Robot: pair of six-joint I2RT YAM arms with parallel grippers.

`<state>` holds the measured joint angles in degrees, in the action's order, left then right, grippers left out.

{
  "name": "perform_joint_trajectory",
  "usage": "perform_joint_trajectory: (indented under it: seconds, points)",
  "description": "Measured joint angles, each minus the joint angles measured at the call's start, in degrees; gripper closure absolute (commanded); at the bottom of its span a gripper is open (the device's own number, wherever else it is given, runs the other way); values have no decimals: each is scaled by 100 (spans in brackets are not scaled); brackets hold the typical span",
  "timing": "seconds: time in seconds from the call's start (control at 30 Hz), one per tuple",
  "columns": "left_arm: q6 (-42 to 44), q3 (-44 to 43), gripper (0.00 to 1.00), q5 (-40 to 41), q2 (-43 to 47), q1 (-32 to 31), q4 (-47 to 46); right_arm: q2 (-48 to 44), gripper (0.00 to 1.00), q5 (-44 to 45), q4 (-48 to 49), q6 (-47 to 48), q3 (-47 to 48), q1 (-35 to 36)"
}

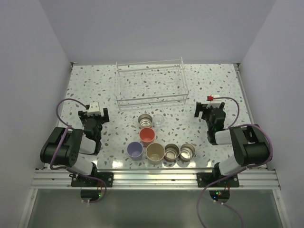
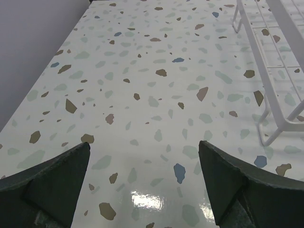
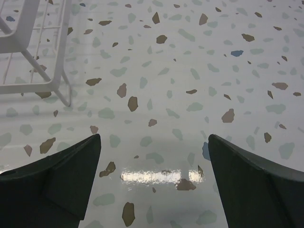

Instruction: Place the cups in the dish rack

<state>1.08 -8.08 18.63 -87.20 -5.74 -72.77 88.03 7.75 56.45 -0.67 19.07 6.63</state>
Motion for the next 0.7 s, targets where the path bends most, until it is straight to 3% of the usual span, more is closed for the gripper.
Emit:
perform_joint_trajectory:
  seconds: [0.6, 0.7]
  points:
    - [0, 0, 0, 0, 0, 0, 0, 0, 2, 0, -20, 0, 7, 0]
    - [0, 0, 0, 2, 0, 0, 0, -48, 2, 2, -643, -7, 275, 0]
